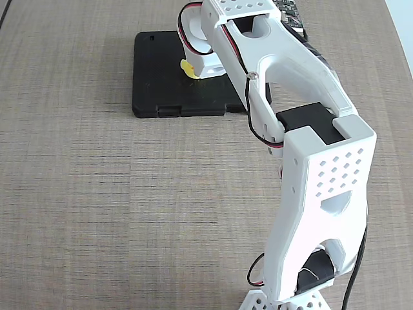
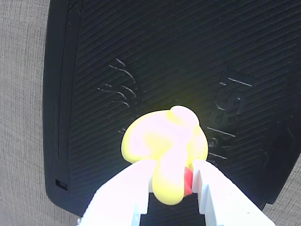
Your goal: Grasp a duck and put it on the black surface.
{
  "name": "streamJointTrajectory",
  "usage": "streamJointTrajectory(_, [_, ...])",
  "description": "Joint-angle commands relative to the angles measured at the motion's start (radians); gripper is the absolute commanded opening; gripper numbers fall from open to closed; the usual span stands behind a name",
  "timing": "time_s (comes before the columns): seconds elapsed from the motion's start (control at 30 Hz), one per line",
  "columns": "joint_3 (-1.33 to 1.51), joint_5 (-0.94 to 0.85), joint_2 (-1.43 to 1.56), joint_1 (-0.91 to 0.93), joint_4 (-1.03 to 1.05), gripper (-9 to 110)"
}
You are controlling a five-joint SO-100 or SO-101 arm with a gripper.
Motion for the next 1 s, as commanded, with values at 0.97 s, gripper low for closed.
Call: streamJointTrajectory(0.97, [1.094, -0.008, 1.759, 0.291, 0.002, 6])
